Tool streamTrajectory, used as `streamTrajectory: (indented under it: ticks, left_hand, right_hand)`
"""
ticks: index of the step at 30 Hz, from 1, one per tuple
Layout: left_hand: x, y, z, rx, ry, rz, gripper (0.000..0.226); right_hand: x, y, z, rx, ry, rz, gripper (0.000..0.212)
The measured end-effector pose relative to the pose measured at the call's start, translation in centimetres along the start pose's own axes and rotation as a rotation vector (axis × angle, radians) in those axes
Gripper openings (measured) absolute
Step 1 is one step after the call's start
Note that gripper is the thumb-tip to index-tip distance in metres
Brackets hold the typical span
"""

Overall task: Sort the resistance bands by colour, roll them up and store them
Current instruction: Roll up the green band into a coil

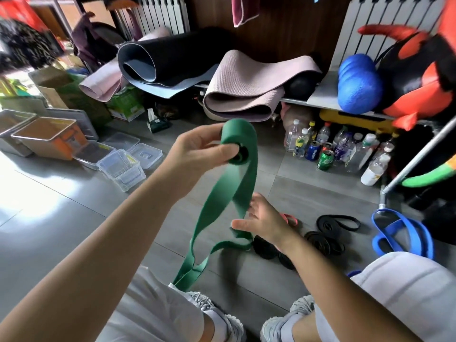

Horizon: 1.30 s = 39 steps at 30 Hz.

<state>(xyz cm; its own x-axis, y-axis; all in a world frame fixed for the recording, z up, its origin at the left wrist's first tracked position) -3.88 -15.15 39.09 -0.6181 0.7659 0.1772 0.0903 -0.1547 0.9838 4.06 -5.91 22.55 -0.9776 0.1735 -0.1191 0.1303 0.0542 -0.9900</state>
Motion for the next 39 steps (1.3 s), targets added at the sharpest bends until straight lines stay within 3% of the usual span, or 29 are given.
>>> streamTrajectory:
  ticks: [2, 4, 8, 12, 16, 21, 23, 27, 31, 33, 36, 39]
  left_hand:
    - [1.0, 1.8, 0.5, -0.193, -0.012, 0.042, 0.024]
    - [1.9, 3.5, 1.0, -0.269, -0.011, 0.09, 0.022]
    - [3.2, 6.4, 0.4, -0.303, 0.056, 0.153, 0.018]
    - [4.4, 8.8, -1.5, -0.16, 0.159, 0.167, 0.017]
    - [5.1, 7.0, -1.4, 0.111, 0.164, 0.056, 0.02]
    - [4.0, 5.0, -1.3, 0.096, 0.176, -0.005, 0.018]
    - [3.4, 4.4, -0.9, 0.208, 0.137, -0.025, 0.02]
    - [1.6, 1.1, 0.9, 0.541, -0.048, -0.179, 0.026]
    - [0.3, -0.8, 2.4, 0.691, -0.183, -0.204, 0.03]
    - [-0.1, -1.2, 3.2, 0.744, -0.239, -0.201, 0.031]
    - [-0.6, -1.7, 3.7, 0.73, -0.265, -0.211, 0.037]
    - [-0.8, -1.8, 3.7, 0.683, -0.237, -0.206, 0.038]
  right_hand:
    - [1.2, -0.8, 0.4, -0.034, 0.101, 0.017, 0.091]
    - [2.4, -2.6, 0.3, -0.001, 0.204, -0.024, 0.088]
    - [3.1, -7.4, -0.8, 0.096, 0.306, -0.146, 0.014]
    - [2.0, -11.8, -2.0, 0.173, 0.268, -0.211, 0.021]
    - [0.5, -14.0, -3.3, 0.325, 0.248, -0.185, 0.012]
    - [-1.5, -8.4, -4.3, 0.058, 0.217, 0.015, 0.018]
    - [-2.6, -5.3, -4.6, -0.073, 0.193, 0.095, 0.019]
    - [-4.3, -4.0, -5.8, -0.235, 0.168, 0.125, 0.048]
    - [-4.7, -6.9, -6.1, -0.222, 0.093, -0.004, 0.098]
    - [-4.9, -8.1, -5.8, -0.331, 0.081, -0.058, 0.087]
    - [-5.4, -9.1, -5.7, -0.364, 0.138, -0.137, 0.042]
    - [-5.7, -9.1, -5.7, -0.299, 0.121, -0.193, 0.043]
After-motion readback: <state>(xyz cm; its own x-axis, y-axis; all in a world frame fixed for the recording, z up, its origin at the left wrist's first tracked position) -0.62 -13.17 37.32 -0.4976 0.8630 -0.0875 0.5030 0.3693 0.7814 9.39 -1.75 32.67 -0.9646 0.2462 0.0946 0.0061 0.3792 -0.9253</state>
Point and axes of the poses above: each hand's wrist, its own x-axis towards the middle knuckle, its own z-axis out of the palm, y = z × x, the point moved 7 cm from there along x, towards the middle knuckle
